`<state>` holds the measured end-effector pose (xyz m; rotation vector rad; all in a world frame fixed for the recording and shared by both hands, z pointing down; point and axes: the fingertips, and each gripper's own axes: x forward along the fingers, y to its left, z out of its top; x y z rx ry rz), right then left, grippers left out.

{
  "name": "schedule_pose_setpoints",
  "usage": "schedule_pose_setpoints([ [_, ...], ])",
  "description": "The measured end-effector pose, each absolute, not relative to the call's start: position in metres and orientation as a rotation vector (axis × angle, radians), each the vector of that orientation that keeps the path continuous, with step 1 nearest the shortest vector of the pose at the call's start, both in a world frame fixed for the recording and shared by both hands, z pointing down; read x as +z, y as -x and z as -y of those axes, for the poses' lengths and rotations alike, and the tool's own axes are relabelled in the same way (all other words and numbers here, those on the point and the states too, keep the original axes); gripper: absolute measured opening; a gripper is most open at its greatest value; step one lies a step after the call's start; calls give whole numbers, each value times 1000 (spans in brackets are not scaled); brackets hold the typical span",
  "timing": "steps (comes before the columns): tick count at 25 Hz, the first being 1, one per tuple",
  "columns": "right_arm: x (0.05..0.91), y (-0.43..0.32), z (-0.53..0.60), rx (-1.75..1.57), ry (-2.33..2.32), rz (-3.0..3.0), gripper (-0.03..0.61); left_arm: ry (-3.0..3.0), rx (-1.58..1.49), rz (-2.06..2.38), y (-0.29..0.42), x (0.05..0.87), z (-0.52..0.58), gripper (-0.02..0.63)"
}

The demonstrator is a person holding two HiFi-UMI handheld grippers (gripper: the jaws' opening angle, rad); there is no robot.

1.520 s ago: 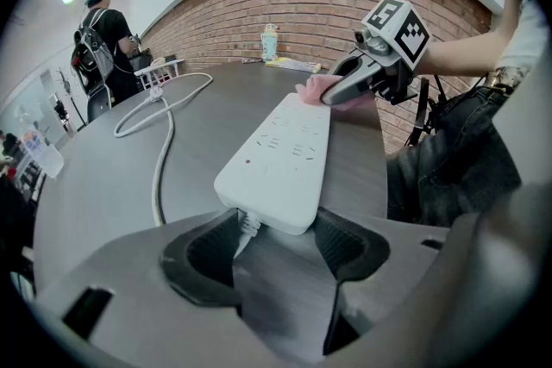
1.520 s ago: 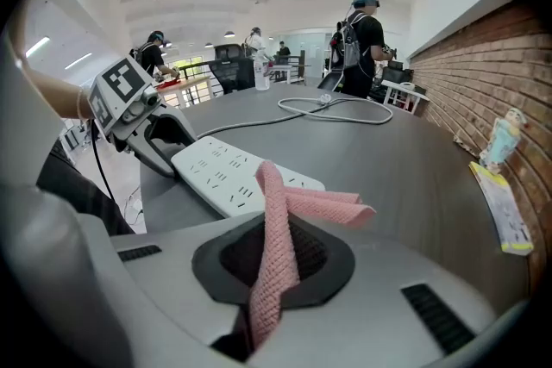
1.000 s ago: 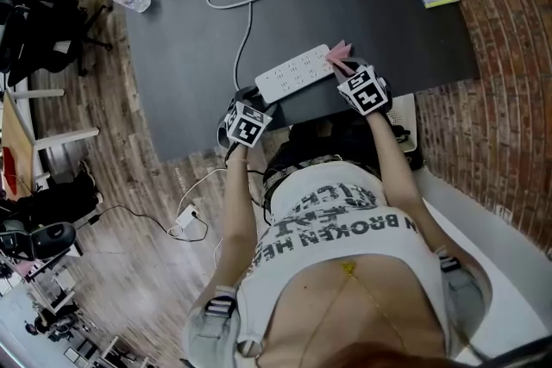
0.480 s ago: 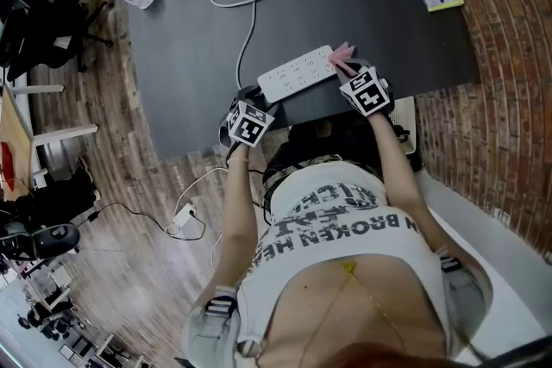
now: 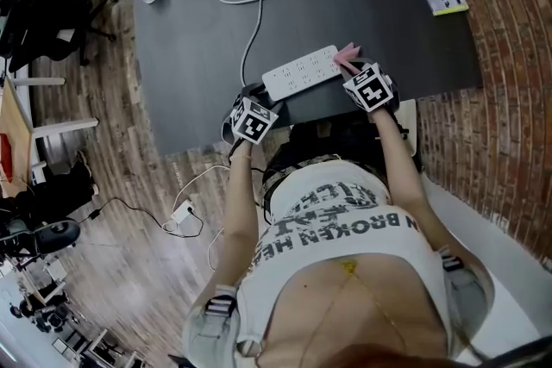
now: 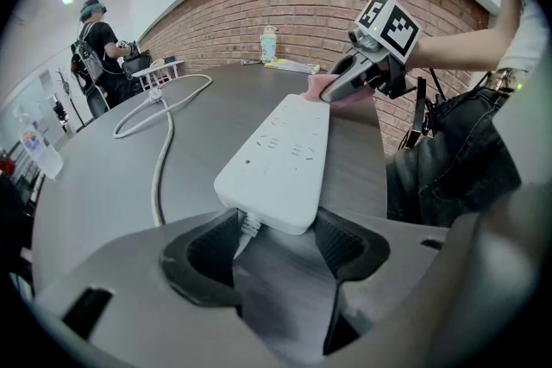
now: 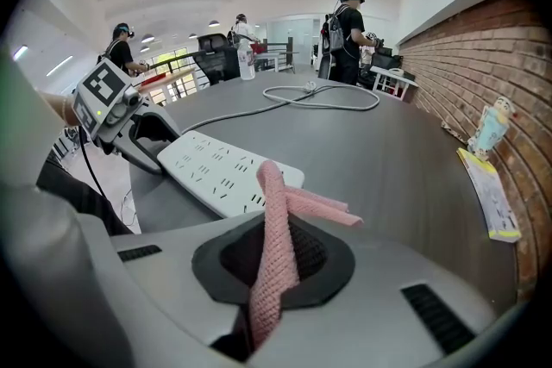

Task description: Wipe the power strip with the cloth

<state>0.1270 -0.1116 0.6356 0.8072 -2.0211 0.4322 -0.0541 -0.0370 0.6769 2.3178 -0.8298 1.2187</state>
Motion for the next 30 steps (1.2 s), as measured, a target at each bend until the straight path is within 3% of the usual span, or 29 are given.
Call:
schedule_pose_setpoints([
  [13, 622, -102, 105, 149, -647, 2023, 17, -2290, 1315, 896, 58, 663, 35, 265],
  [19, 602, -70, 92, 136, -527, 2182, 17, -2392, 1064, 965, 34, 619, 36, 246],
  [21, 594, -59, 88, 150, -502, 2241, 17, -2433, 970, 982, 22, 604, 39, 197],
  [25, 571, -41, 84, 145, -475, 2369, 17, -2475, 798, 1040, 4, 571, 48, 41],
  [30, 535, -26, 85, 100, -453, 2504, 17, -2475, 629, 1127, 1, 547, 60, 12],
])
